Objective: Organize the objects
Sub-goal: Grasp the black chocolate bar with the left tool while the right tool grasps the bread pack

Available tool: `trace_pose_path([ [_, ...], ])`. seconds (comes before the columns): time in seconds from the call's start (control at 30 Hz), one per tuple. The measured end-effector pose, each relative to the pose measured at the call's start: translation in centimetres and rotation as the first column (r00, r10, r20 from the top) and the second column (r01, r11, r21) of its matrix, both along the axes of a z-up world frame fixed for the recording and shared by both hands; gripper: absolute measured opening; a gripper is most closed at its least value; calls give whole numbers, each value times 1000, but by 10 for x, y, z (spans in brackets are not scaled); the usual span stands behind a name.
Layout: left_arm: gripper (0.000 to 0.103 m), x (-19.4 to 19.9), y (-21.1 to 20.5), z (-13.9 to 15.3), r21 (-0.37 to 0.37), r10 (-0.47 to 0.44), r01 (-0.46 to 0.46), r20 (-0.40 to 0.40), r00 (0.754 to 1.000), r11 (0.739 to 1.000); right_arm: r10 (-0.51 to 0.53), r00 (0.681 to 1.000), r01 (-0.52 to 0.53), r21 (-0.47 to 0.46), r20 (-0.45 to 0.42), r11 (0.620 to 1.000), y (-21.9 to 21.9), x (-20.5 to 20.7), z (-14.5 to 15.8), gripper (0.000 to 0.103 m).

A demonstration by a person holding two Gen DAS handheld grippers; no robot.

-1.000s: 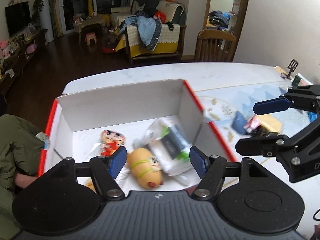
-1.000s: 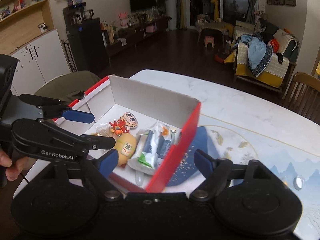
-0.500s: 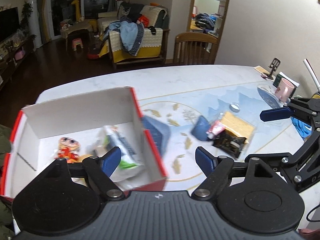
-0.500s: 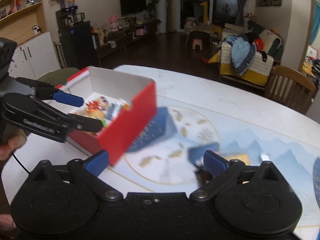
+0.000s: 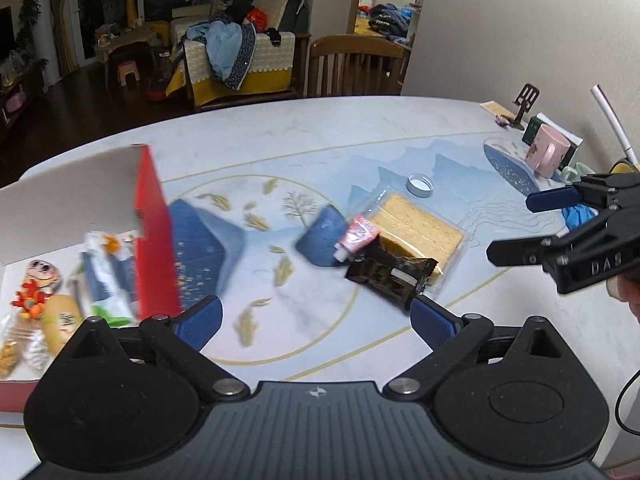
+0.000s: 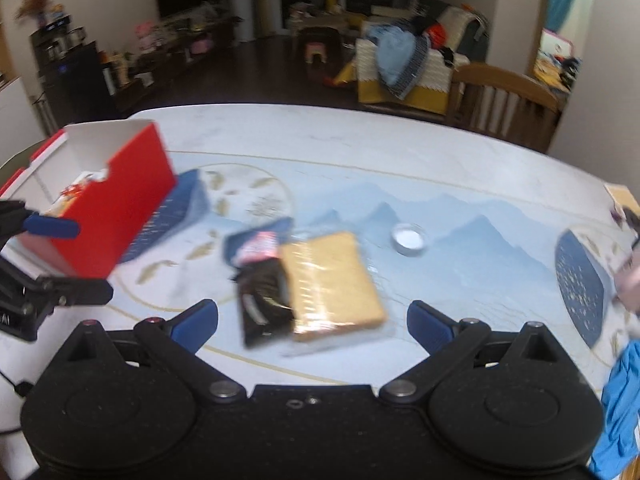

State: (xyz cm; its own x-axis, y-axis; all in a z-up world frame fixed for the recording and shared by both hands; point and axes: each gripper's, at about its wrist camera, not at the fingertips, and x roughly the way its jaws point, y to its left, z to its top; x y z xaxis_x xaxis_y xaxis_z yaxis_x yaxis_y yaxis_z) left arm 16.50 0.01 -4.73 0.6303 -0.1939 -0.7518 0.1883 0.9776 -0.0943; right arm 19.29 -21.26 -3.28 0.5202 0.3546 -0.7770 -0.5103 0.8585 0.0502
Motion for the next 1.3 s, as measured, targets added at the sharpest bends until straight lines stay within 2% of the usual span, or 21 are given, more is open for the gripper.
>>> trace_pose_path([
  [0.23,101,30,-32,-20,-8,36,-37,-88,995,999,-17,999,17,-6,-40,1000,-22,30,-17,101],
  [0.43,101,62,-41,-44,-58,115,-130,-212,971,990,19,994,-17,16,-108,1000,-22,56,-24,101],
  [0.73,101,95,-52,-54,-18,194,-204,-232,953,979,80,987,-83,-15,-142,996,-17,75,-42,101],
  [0.97,101,106,-68,-68,69,193,-182,-221,956,981,57,985,-61,-19,-165,998,-23,93,-53,100],
  [1.13,101,108,-69,-77,42,173,-168,-255,951,985,79,980,-79,10,-181,997,-17,97,-54,100],
  [1.3,101,100,-64,-83,27,165,-164,-262,951,986,118,976,-120,-5,-184,993,2,94,-62,100],
])
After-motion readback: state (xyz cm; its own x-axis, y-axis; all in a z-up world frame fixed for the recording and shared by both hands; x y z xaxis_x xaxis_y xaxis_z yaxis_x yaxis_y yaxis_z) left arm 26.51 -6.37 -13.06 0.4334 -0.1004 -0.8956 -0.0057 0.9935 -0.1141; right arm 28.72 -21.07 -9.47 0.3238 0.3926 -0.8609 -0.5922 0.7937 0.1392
